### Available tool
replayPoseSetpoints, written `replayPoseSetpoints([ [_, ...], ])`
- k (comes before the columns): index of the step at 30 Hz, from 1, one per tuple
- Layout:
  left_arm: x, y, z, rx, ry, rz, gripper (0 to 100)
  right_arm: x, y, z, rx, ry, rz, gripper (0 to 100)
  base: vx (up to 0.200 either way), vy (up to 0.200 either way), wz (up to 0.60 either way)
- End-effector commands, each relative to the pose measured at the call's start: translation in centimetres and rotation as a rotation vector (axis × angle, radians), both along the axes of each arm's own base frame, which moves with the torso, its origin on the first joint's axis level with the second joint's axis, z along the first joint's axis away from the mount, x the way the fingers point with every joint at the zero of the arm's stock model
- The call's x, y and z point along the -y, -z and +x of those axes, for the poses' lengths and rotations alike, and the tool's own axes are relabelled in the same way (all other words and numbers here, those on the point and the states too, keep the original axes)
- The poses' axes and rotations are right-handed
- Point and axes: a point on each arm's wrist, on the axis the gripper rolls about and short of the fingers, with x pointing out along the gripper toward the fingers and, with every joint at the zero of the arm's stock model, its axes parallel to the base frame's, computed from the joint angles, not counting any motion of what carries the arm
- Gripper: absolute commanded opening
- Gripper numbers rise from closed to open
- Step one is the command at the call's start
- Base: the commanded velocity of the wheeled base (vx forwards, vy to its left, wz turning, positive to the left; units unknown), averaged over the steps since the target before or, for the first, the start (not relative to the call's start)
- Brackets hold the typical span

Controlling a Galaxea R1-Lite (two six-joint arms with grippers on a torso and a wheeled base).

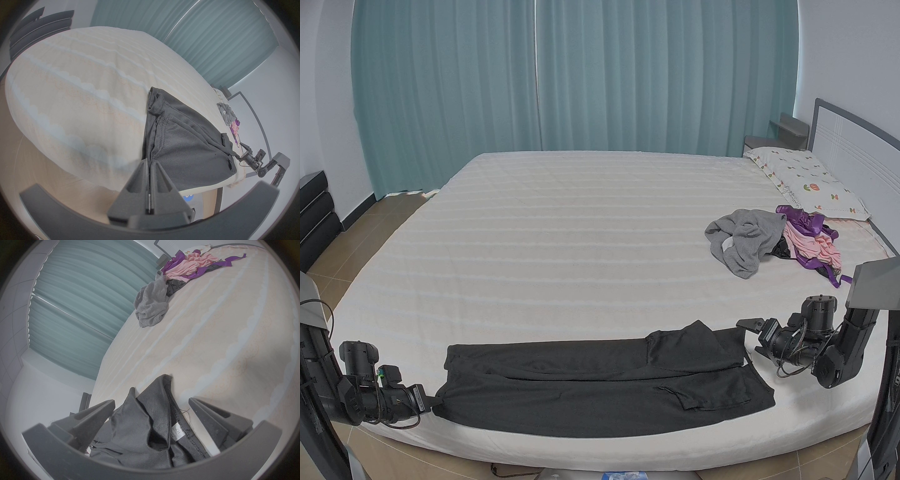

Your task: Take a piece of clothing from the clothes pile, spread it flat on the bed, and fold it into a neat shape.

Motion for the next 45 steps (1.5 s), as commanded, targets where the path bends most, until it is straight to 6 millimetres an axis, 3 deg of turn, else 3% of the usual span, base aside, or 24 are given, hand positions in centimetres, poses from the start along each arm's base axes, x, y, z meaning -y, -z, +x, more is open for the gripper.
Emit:
replayPoseSetpoints([
  [1, 0.0, -0.2, -0.3, 0.003, -0.002, 0.002, 0, 0.0, 0.0, 0.0, 0.000, -0.001, 0.000, 100, 0.000, 0.000, 0.00],
  [13, 0.7, 0.1, -1.4, -0.030, 0.068, 0.034, 0, 0.0, 0.0, 0.0, 0.000, -0.001, -0.001, 100, 0.000, 0.000, 0.00],
  [27, 0.3, 0.6, -1.1, -0.037, 0.057, 0.050, 0, -0.1, 0.0, 0.0, -0.001, -0.002, -0.002, 100, 0.000, 0.000, 0.00],
  [28, 0.3, 0.6, -1.1, -0.037, 0.057, 0.050, 100, -0.1, 0.0, 0.0, -0.001, -0.002, -0.002, 100, 0.000, 0.000, 0.00],
  [35, 0.1, 0.6, -0.7, -0.025, 0.048, 0.056, 100, 0.1, -1.5, -1.2, 0.030, -0.017, -0.038, 100, 0.000, 0.000, 0.00],
  [45, -0.5, -0.4, 2.2, 0.008, -0.149, -0.106, 100, -1.0, -3.5, -1.5, 0.085, -0.049, -0.035, 100, 0.000, 0.000, 0.00],
])
